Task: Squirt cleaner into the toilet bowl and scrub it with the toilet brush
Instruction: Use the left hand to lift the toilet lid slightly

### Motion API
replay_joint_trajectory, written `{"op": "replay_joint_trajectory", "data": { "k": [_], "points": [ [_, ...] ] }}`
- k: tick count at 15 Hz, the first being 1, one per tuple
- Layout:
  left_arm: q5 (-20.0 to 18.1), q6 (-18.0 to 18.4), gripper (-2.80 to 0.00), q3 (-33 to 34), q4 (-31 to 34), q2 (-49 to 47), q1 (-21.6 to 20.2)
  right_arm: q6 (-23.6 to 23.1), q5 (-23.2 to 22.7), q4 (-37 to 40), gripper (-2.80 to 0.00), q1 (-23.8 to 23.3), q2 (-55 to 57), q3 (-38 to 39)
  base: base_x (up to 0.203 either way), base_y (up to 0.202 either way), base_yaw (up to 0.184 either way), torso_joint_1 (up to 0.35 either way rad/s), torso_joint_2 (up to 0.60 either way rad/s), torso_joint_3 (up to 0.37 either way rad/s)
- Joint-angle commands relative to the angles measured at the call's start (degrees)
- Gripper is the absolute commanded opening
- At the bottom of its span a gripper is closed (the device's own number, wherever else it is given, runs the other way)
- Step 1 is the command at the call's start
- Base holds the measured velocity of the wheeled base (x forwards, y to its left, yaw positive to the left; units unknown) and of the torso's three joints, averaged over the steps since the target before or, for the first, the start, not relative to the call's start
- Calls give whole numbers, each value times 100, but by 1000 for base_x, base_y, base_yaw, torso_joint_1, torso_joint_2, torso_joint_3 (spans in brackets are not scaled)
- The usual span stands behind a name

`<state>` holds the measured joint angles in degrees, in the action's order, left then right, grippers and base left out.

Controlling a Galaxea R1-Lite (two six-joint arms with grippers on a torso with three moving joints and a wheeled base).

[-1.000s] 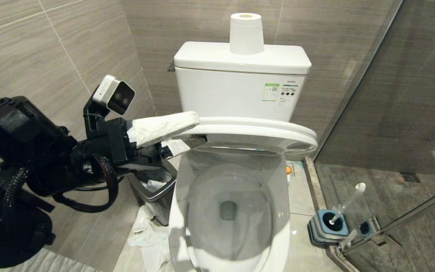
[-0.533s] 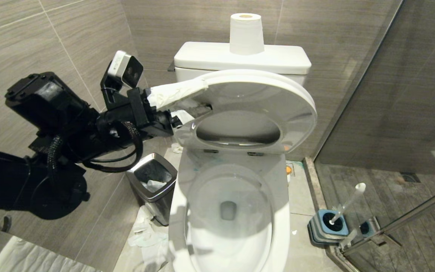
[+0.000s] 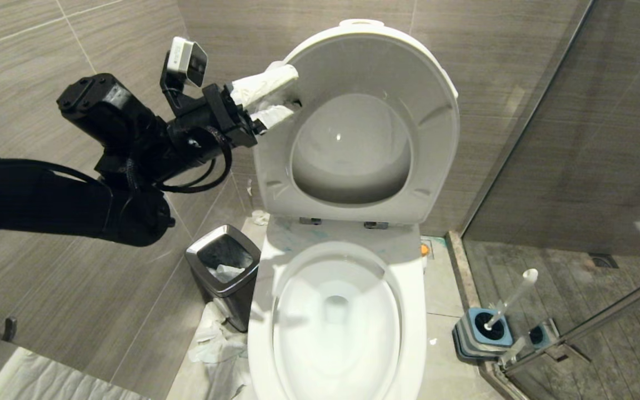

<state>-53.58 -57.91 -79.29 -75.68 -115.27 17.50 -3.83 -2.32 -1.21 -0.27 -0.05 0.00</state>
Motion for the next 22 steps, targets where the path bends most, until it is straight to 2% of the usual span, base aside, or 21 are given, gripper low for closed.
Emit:
{"op": "replay_joint_trajectory", "data": {
  "k": [1,4,8,12,22],
  "points": [
    [22,-40,0,-765,99,-557,-274,-4,-5,-2,-280,-5,-4,70,0,0,0,0,0,0],
    [181,-38,0,-1549,488,-977,-519,-4,-5,-2,-280,0,-4,70,0,0,0,0,0,0],
    [286,-2,0,-1645,540,-1287,-558,-4,-5,-2,-280,0,-4,70,0,0,0,0,0,0],
    [292,49,0,-1718,528,-1535,-329,-4,-5,-2,-280,0,-4,70,0,0,0,0,0,0],
    [617,855,0,-2691,1046,-2430,-259,-4,-5,-2,-280,0,-4,70,0,0,0,0,0,0]
  ]
}}
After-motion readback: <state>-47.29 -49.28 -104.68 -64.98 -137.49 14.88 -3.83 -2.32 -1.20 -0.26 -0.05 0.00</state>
